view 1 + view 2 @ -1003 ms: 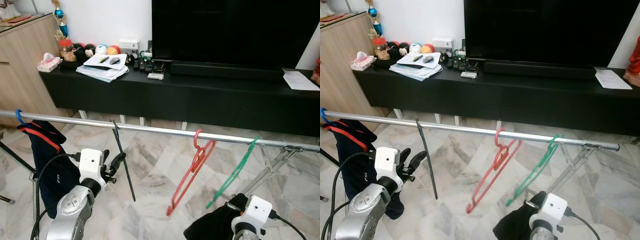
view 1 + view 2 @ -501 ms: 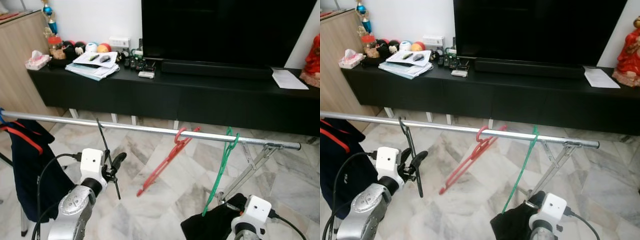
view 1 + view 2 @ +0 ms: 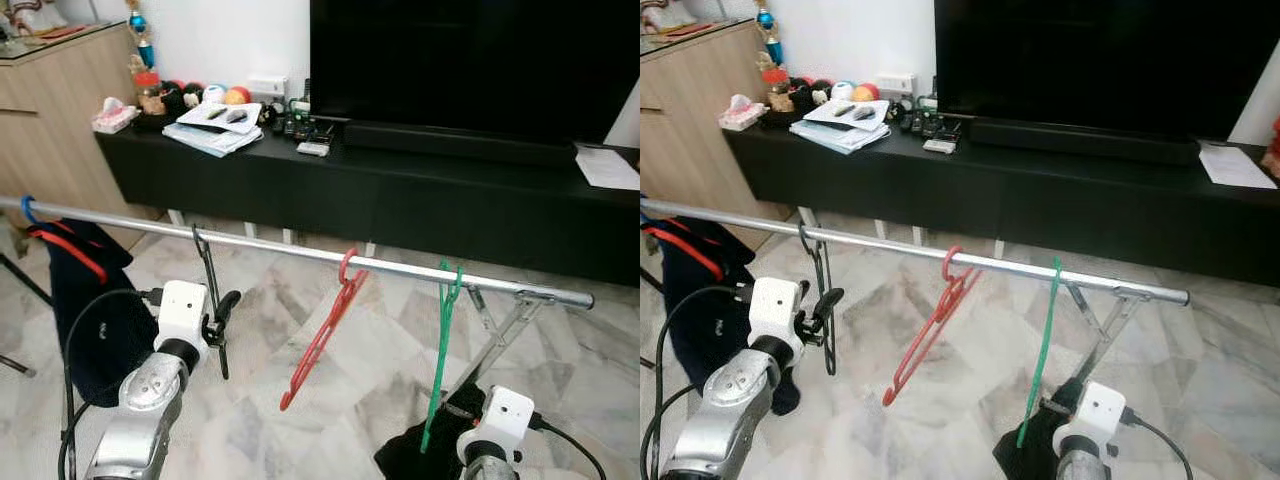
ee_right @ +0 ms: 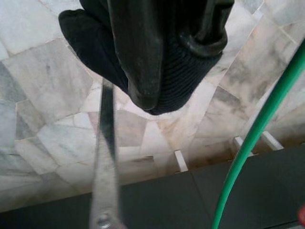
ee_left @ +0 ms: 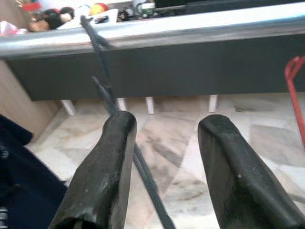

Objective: Hang hanger

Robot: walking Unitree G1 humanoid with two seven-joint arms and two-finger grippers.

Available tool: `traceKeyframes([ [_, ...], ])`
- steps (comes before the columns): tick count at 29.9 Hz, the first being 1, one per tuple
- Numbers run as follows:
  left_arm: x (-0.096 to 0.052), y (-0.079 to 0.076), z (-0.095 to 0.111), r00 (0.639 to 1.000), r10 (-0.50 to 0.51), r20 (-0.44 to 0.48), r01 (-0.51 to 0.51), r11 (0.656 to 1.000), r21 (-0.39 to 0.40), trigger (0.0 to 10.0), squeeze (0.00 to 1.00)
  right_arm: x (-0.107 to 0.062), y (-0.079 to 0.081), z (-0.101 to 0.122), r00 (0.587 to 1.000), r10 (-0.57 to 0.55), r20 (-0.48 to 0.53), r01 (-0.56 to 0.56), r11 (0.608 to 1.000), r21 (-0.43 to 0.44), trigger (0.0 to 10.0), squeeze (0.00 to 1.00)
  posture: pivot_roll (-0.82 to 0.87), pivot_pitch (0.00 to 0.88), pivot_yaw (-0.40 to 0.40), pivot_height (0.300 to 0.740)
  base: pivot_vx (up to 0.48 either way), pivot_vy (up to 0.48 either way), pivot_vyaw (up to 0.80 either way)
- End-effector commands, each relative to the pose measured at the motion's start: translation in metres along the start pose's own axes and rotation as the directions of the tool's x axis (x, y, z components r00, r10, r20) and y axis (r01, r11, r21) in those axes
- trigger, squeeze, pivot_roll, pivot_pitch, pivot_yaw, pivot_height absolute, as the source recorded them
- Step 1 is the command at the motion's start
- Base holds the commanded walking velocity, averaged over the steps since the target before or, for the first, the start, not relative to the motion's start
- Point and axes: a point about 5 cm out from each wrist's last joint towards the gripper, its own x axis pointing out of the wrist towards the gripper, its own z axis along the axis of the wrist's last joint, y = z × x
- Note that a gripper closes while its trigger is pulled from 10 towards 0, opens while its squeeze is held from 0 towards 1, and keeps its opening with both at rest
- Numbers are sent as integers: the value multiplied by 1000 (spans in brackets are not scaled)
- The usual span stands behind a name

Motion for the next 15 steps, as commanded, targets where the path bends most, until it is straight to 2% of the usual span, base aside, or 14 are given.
traceKeyframes([
  [1,8,3,3,1000,20,-14,-19,999,27,10000,0,3,4,3,1000,24,0,-24,1000,-2,10000,0,60,21,-36,740,0,0,0],
  [9,39,1,10,995,51,-84,-45,997,63,10000,0,11,-1,13,999,54,3,-53,998,-29,10000,0,57,9,-99,740,0,0,0],
  [12,44,1,11,991,76,-105,-70,996,61,10000,0,13,-2,16,998,58,4,-58,998,-37,10000,0,58,8,-104,740,0,0,0],
  [15,50,-4,9,977,115,-178,-104,992,67,10000,0,18,-4,23,998,65,10,-65,997,-51,10000,0,60,5,-124,740,0,0,0],
])
